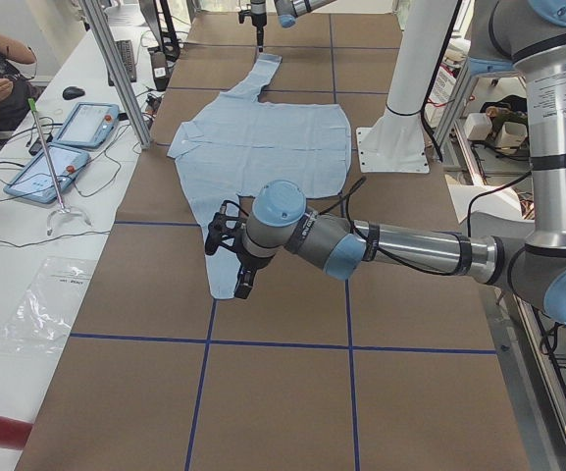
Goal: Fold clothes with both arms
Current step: 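Lower the right gripper onto the sleeve cuff nearest it and grasp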
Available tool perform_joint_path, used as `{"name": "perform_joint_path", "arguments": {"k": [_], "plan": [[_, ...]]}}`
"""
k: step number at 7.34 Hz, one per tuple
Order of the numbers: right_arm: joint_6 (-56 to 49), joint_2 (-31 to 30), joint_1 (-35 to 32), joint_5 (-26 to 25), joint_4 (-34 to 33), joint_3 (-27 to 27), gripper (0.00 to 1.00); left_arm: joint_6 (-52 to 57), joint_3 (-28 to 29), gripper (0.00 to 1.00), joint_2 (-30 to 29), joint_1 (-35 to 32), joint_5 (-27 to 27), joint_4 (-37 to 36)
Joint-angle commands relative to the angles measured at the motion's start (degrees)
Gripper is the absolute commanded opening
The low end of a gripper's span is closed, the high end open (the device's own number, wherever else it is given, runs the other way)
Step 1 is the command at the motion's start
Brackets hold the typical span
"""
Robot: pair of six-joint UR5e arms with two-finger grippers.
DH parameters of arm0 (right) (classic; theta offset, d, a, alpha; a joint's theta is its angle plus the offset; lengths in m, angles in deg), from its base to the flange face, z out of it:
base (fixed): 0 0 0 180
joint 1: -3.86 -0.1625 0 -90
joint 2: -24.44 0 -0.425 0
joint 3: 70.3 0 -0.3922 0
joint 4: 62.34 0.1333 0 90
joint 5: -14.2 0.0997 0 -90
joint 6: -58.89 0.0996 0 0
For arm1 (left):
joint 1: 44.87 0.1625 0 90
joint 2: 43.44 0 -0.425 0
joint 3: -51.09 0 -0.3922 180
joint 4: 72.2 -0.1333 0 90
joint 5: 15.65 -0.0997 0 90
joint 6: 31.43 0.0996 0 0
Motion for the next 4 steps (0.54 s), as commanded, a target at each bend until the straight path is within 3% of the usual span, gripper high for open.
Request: {"name": "perform_joint_path", "arguments": {"k": [1,4], "plan": [[0.0,0.1,1.1,0.0,0.0,0.0,0.86,0.0,0.0,1.0,0.0,0.0,0.0,0.0],[0.0,0.1,2.0,0.0,0.0,-0.2,0.85,0.0,0.0,1.0,0.0,0.0,0.0,0.0]]}}
